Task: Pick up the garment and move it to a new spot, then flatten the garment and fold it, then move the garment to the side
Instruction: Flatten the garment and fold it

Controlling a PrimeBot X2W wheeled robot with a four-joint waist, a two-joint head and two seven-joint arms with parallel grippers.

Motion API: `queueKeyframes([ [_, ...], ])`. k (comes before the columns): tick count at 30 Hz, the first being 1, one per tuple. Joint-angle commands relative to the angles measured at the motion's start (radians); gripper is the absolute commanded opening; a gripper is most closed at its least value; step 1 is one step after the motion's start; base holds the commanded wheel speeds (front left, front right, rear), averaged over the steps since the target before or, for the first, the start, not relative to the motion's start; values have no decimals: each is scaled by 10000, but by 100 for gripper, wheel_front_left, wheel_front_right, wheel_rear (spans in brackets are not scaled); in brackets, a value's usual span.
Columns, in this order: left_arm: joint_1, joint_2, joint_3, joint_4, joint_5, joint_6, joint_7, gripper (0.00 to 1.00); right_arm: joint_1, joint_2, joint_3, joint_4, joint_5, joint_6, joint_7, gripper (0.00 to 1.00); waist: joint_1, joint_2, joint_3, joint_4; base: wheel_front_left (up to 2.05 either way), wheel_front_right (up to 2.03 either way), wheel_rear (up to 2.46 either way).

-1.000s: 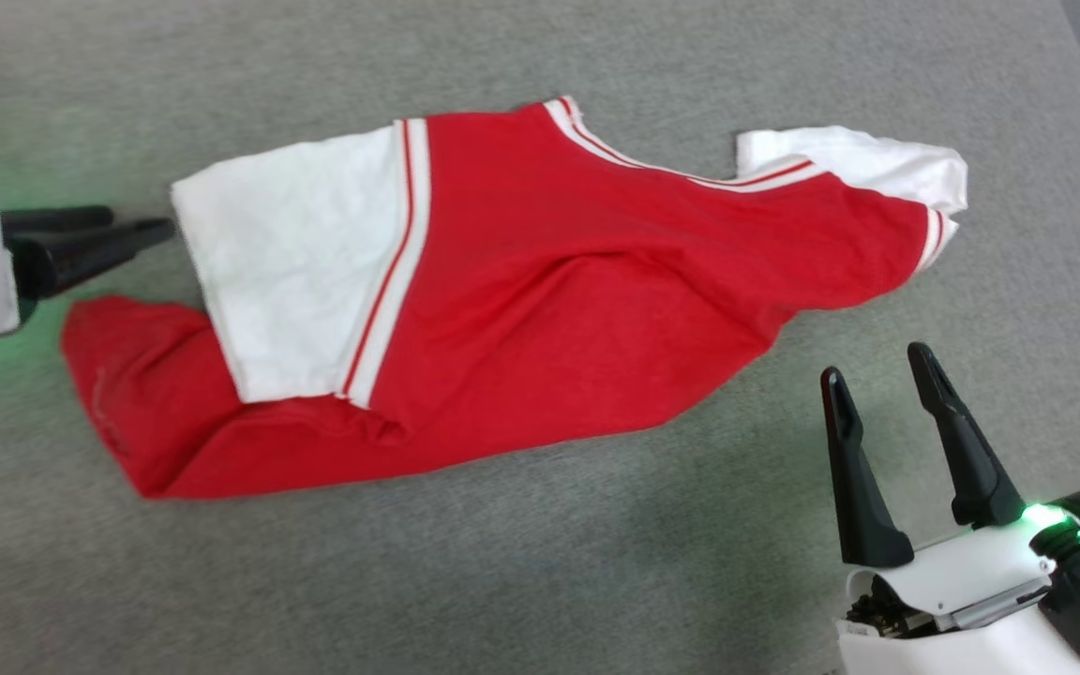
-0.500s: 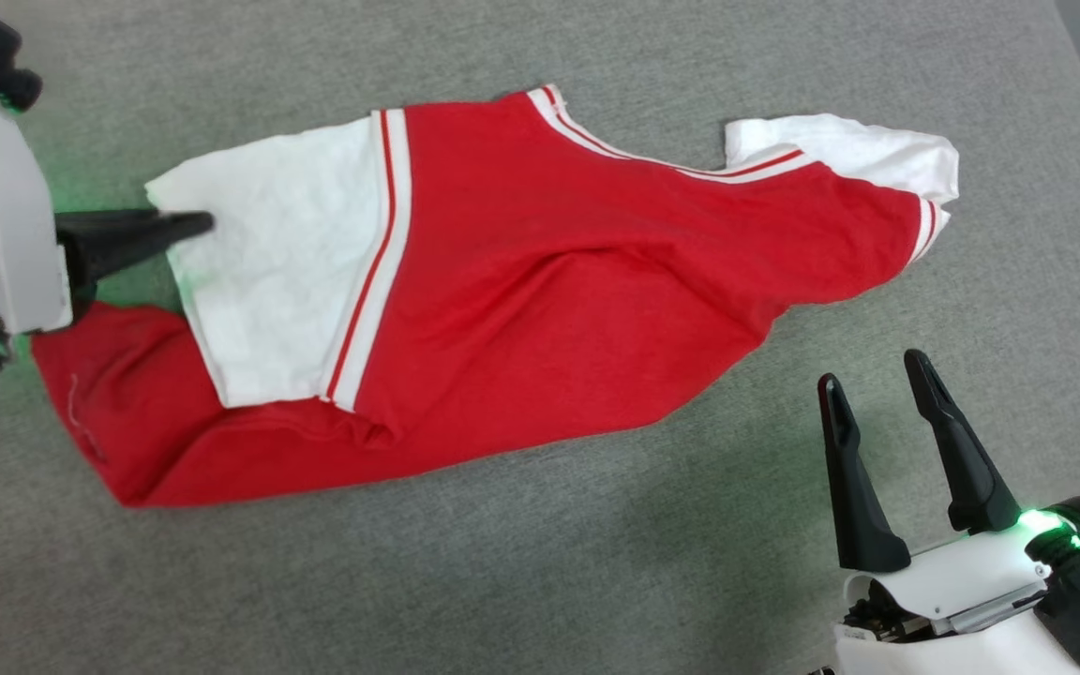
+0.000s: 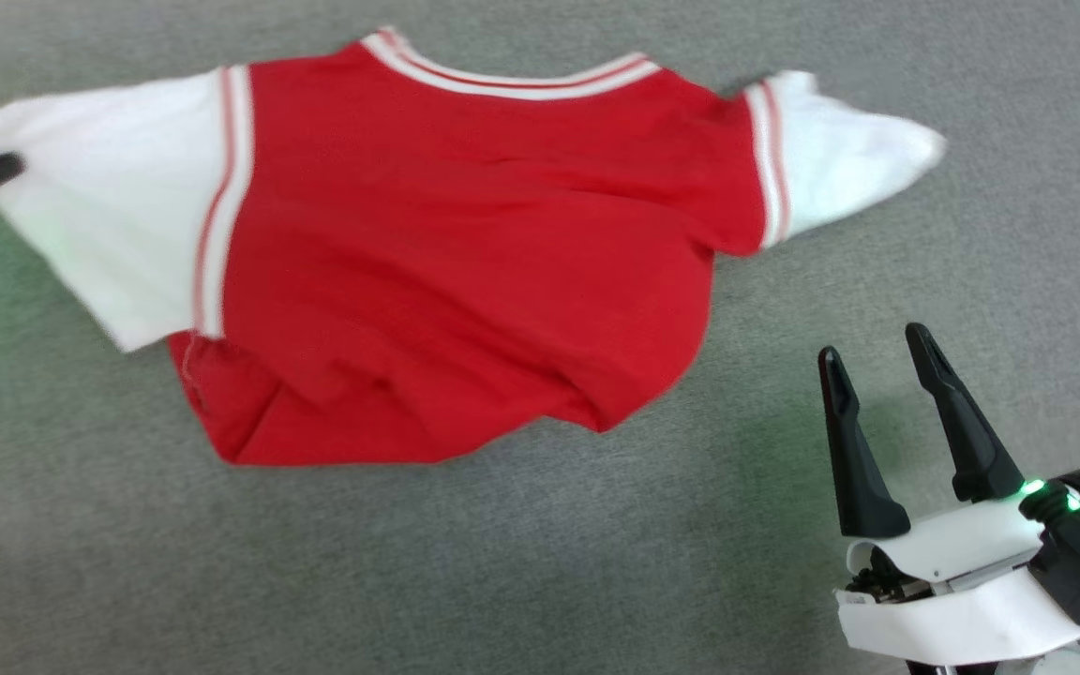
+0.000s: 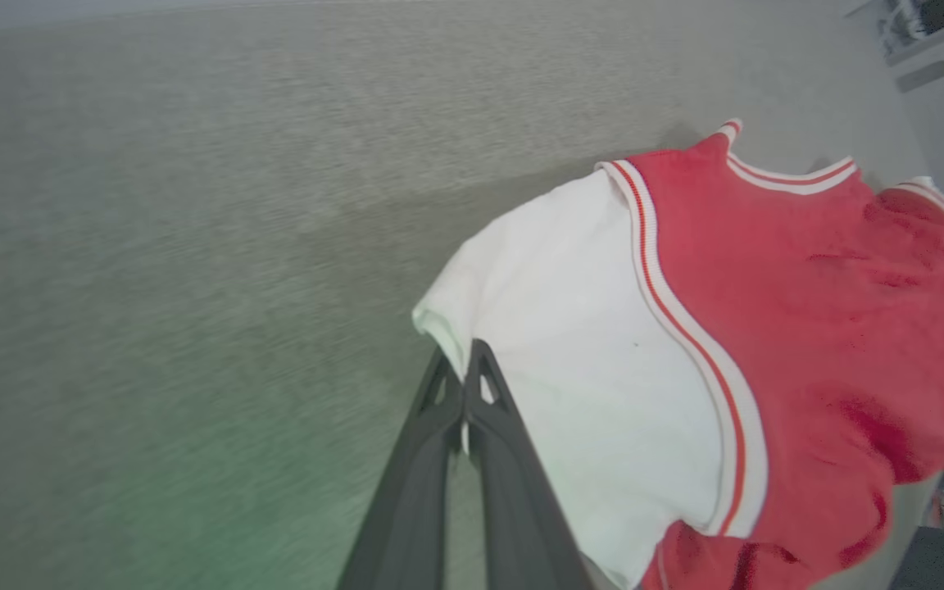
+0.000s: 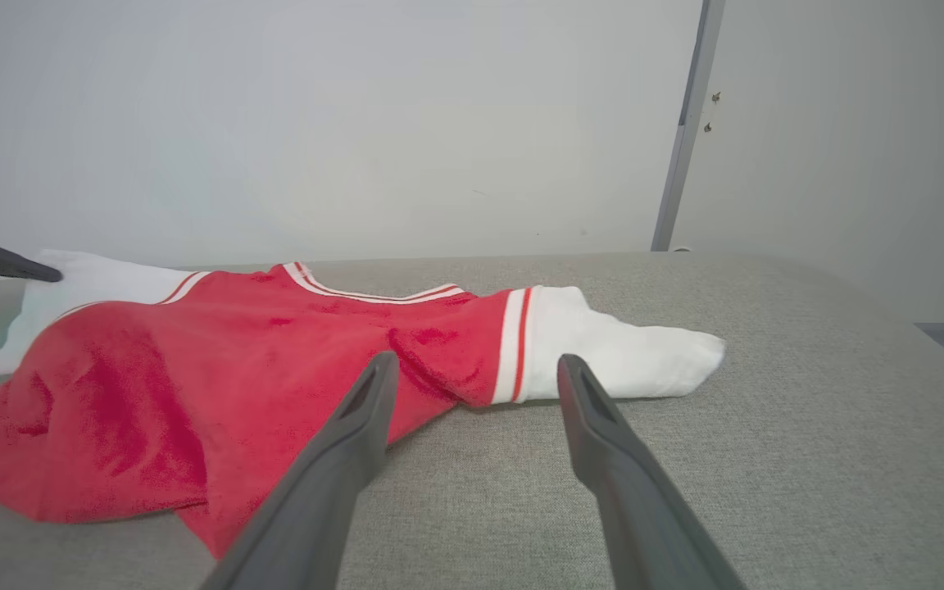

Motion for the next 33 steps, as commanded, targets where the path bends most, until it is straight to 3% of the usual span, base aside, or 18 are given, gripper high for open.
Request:
queueKeyframes([
  [1, 130, 90, -64, 94, 158, 19, -109, 0, -95, 24, -20, -5, -9, -18, 36, 100, 0, 0, -214, 246, 0, 0, 0],
  [7, 189, 174, -391, 1130, 888, 19, -931, 0, -179, 24, -60, -168, -114, -18, 343, 100, 0, 0, -290, 376, 0, 0, 0],
  [13, 177, -257, -702, 1434, 1005, 19, -1681, 0, 70, 24, -246, -393, -173, -18, 612, 100, 0, 0, -456, 478, 0, 0, 0],
  [14, 184, -320, -775, 1378, 1031, 19, -1772, 29, 88, 26, -290, -428, -186, -17, 651, 100, 0, 0, -502, 513, 0, 0, 0],
  [15, 199, -387, -824, 1333, 1040, 17, -1914, 80, 92, 24, -332, -454, -193, -17, 733, 100, 0, 0, -558, 555, 0, 0, 0],
  [16, 199, -451, -874, 1266, 1076, 17, -2084, 100, 71, 24, -350, -478, -212, -17, 810, 100, 0, 0, -615, 605, 0, 0, 0],
  [21, 444, -358, -1237, 801, 1595, 19, -3613, 100, -91, 24, -382, -426, -475, -17, 1373, 100, 0, 0, -966, 986, 0, 0, 0],
  [29, 1916, -497, -1574, 171, 1932, 19, -7795, 100, -755, -139, -449, 302, -1342, -18, 3014, 100, 0, 0, -1456, 1980, 0, 0, 0],
  [33, 2881, -784, -1033, 83, 2341, 19, -8504, 100, -1610, -617, -307, 765, -1396, -18, 4136, 100, 0, 0, -1434, 2476, 0, 0, 0],
])
